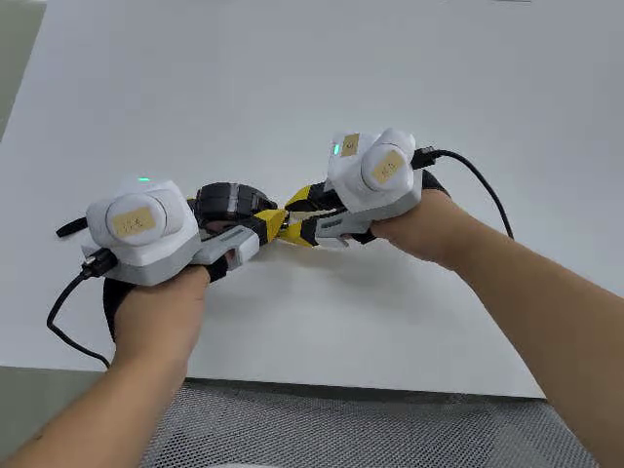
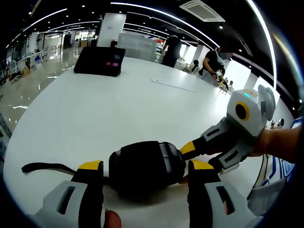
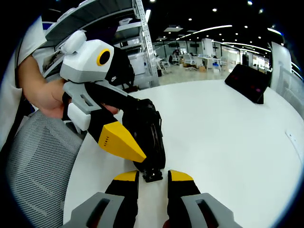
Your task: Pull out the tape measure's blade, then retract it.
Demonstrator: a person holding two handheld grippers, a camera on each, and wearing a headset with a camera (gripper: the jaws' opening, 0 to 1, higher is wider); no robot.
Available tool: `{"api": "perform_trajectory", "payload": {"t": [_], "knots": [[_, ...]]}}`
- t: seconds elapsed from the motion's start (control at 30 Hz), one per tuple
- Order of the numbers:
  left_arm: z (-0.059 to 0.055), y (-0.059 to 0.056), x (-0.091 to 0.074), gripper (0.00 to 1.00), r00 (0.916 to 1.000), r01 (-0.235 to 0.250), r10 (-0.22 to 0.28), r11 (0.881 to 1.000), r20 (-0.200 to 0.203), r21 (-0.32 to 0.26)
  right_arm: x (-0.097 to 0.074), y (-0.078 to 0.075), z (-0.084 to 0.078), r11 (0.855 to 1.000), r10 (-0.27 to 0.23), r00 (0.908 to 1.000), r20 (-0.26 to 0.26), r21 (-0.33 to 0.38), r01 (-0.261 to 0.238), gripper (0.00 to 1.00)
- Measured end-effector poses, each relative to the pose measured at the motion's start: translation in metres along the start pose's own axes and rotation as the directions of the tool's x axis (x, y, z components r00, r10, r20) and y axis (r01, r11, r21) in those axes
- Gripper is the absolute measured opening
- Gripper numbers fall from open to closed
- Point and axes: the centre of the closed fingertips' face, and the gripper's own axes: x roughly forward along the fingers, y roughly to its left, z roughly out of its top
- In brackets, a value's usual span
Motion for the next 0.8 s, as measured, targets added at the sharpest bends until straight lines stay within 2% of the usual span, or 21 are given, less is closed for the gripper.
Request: {"api": "perform_trajectory", "payload": {"t": [0.1,0.43,0.6,0.8], "knots": [[0.001,-0.001,-0.001,0.68,1.0,0.003,-0.003,1.0,0.004,0.021,-0.001,0.002,-0.001,1.0,-0.001,1.0,-0.007,-0.005,0.001,0.22],[0.002,-0.004,-0.001,0.69,0.9999,0.012,-0.012,0.999,0.004,0.032,-0.007,0.002,-0.004,1.0,-0.008,1.0,0.001,0.01,0.008,0.23],[-0.002,-0.006,-0.002,0.71,0.9995,0.027,-0.026,0.998,-0.015,0.054,-0.014,0.004,-0.004,0.999,-0.027,0.9995,0.016,0.034,0.027,0.27],[-0.001,-0.004,-0.006,0.73,0.9994,0.034,-0.034,0.996,-0.01,0.081,-0.021,0.004,-0.009,0.997,-0.048,0.9984,0.031,0.064,0.046,0.31]]}}
